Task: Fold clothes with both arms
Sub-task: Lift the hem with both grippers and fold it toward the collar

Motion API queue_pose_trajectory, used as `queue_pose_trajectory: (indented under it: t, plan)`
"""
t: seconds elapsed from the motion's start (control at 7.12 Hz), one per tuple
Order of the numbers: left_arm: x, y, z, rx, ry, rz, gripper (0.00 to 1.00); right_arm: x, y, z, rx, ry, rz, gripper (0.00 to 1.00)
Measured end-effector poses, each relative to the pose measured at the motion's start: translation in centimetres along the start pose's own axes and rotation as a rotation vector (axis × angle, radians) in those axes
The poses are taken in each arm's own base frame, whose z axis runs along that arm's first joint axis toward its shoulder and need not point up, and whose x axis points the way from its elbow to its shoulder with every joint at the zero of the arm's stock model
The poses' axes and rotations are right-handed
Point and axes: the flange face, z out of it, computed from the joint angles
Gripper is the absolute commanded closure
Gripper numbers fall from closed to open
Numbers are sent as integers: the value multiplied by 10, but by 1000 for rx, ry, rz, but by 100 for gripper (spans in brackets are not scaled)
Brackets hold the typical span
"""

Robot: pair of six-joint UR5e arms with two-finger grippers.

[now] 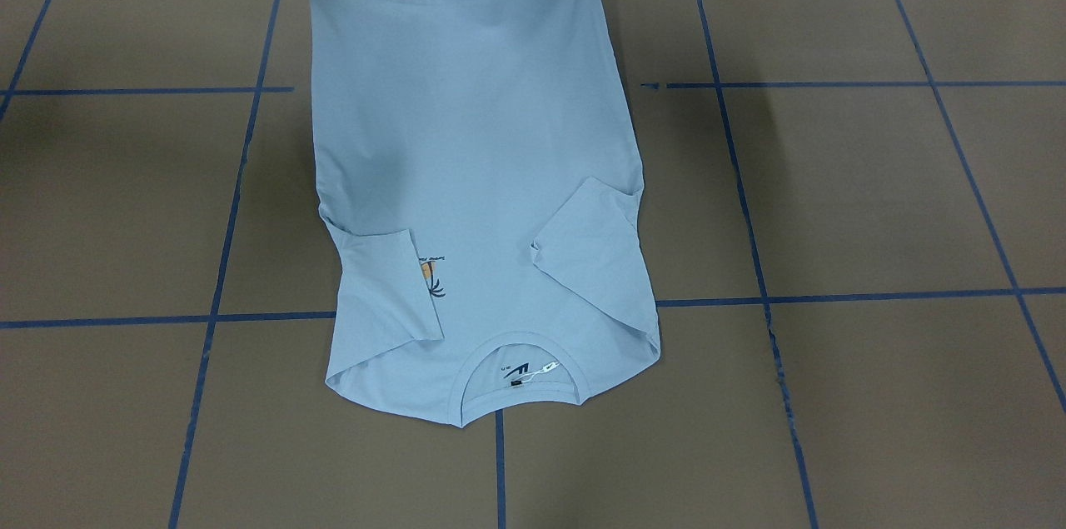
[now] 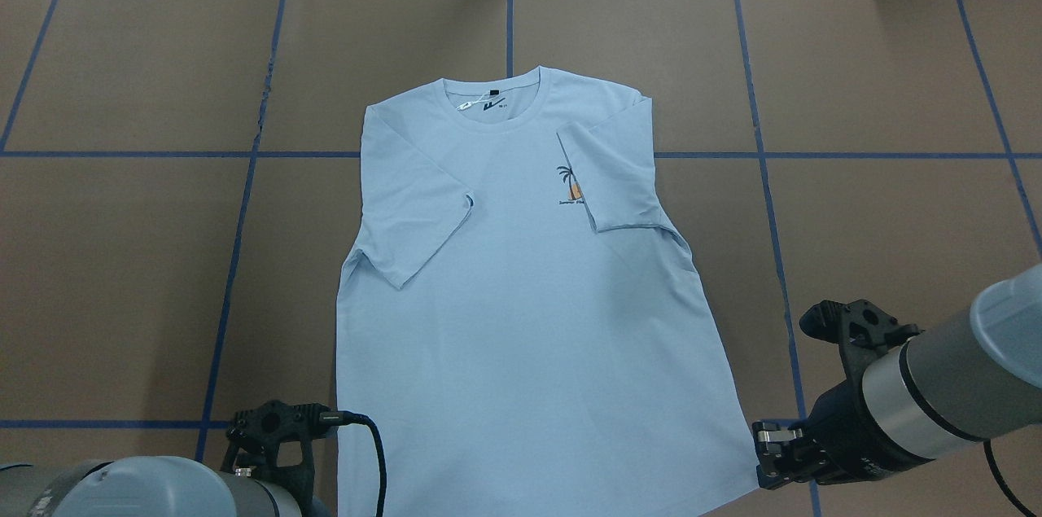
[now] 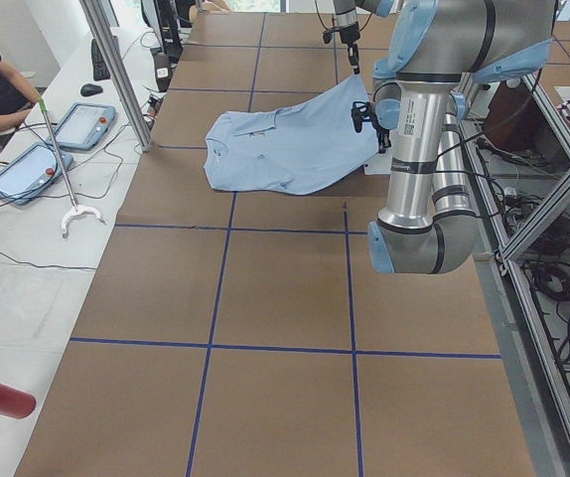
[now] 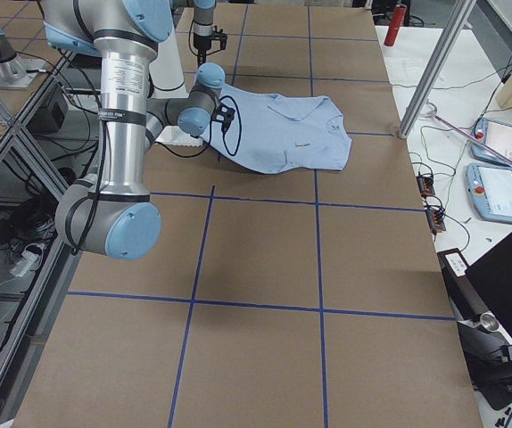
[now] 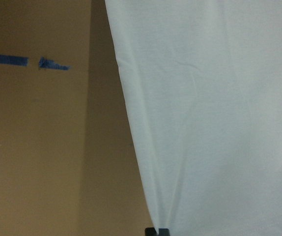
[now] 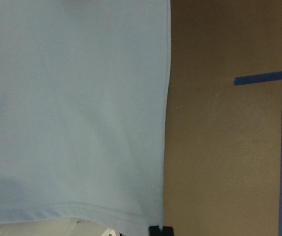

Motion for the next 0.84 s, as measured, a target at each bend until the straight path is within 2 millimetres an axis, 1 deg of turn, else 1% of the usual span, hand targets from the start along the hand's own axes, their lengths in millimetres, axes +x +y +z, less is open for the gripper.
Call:
queue_pose_trajectory:
  t: [0.14, 0.28, 0.42, 0.56, 0.7, 0.84]
  plan:
    - [0, -3, -2, 4, -2, 9, 100, 3, -13, 0, 23, 2, 10, 100]
    - [-1, -13, -5, 22, -2, 11, 100, 6, -35, -7, 69, -5, 7, 100]
    - [-3, -31, -11, 54, 2, 2, 100, 10, -58, -17, 119, -10, -18, 100]
    - [-6, -60, -26, 109, 13, -4, 100, 10, -82, -26, 167, -16, -47, 100]
    - [-8, -94, -43, 168, 24, 5, 100, 0, -108, -32, 212, -30, -54, 100]
    - [-8, -130, -57, 215, 24, 7, 100, -13, -137, -37, 253, -44, -47, 100]
